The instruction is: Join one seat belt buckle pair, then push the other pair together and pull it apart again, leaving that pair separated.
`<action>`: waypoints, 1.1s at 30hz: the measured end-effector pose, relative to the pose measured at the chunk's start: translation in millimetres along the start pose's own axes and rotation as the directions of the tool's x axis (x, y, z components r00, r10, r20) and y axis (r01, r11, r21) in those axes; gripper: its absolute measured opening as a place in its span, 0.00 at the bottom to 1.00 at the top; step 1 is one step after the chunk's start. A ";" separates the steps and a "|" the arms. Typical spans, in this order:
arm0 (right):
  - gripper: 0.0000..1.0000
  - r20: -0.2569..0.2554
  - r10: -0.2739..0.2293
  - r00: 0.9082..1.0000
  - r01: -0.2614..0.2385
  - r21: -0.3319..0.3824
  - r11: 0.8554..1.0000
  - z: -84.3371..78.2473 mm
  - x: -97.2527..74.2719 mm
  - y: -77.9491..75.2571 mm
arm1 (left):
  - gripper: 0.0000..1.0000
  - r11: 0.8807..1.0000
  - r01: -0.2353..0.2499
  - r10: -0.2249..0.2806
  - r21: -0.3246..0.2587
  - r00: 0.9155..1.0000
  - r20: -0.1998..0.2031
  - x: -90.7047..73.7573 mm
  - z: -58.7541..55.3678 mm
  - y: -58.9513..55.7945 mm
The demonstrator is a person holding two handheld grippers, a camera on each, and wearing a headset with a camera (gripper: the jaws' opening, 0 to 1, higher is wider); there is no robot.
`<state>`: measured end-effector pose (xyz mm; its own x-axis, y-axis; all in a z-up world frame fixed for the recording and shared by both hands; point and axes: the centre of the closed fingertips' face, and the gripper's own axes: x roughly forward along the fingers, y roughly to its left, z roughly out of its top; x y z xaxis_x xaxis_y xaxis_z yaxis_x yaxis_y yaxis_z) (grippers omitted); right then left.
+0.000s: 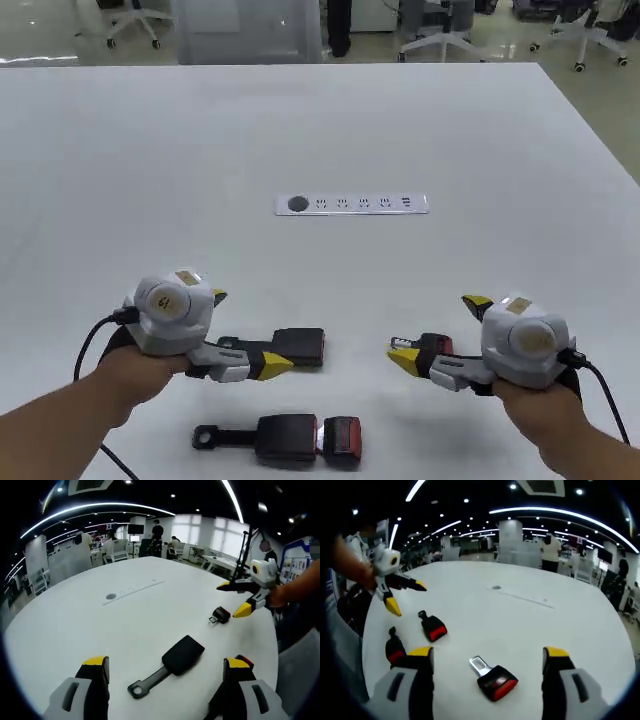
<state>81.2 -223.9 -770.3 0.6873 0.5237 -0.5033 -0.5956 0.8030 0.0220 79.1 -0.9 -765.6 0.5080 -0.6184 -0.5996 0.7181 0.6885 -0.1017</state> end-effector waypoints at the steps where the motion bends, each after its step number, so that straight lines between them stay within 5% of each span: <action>1: 0.91 0.004 -0.007 1.000 0.007 -0.005 1.000 1.3 -2.1 2.2 | 0.97 1.000 -0.012 0.012 -0.007 1.000 0.008 -5.0 -1.5 0.0; 13: 0.93 0.070 -0.010 0.998 0.011 -0.008 1.000 19.9 -28.6 42.8 | 0.97 0.992 -0.095 0.103 -0.088 0.990 0.093 -59.4 -11.4 -15.8; 25: 0.94 0.139 0.047 0.989 -0.037 -0.076 0.996 29.1 -62.7 89.8 | 0.98 0.992 -0.110 0.119 -0.063 0.981 0.154 -111.8 -16.1 -43.9; 33: 0.97 0.129 0.065 0.990 -0.050 -0.119 0.992 19.4 -84.4 106.5 | 0.97 0.995 -0.101 0.104 -0.025 0.980 0.168 -136.5 -26.4 -52.0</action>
<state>-32.2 -177.1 -708.7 0.6950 0.6070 -0.3853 -0.6742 0.7364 -0.0560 -40.2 57.7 -699.4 0.6521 -0.5985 -0.4654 0.6511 0.7566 -0.0605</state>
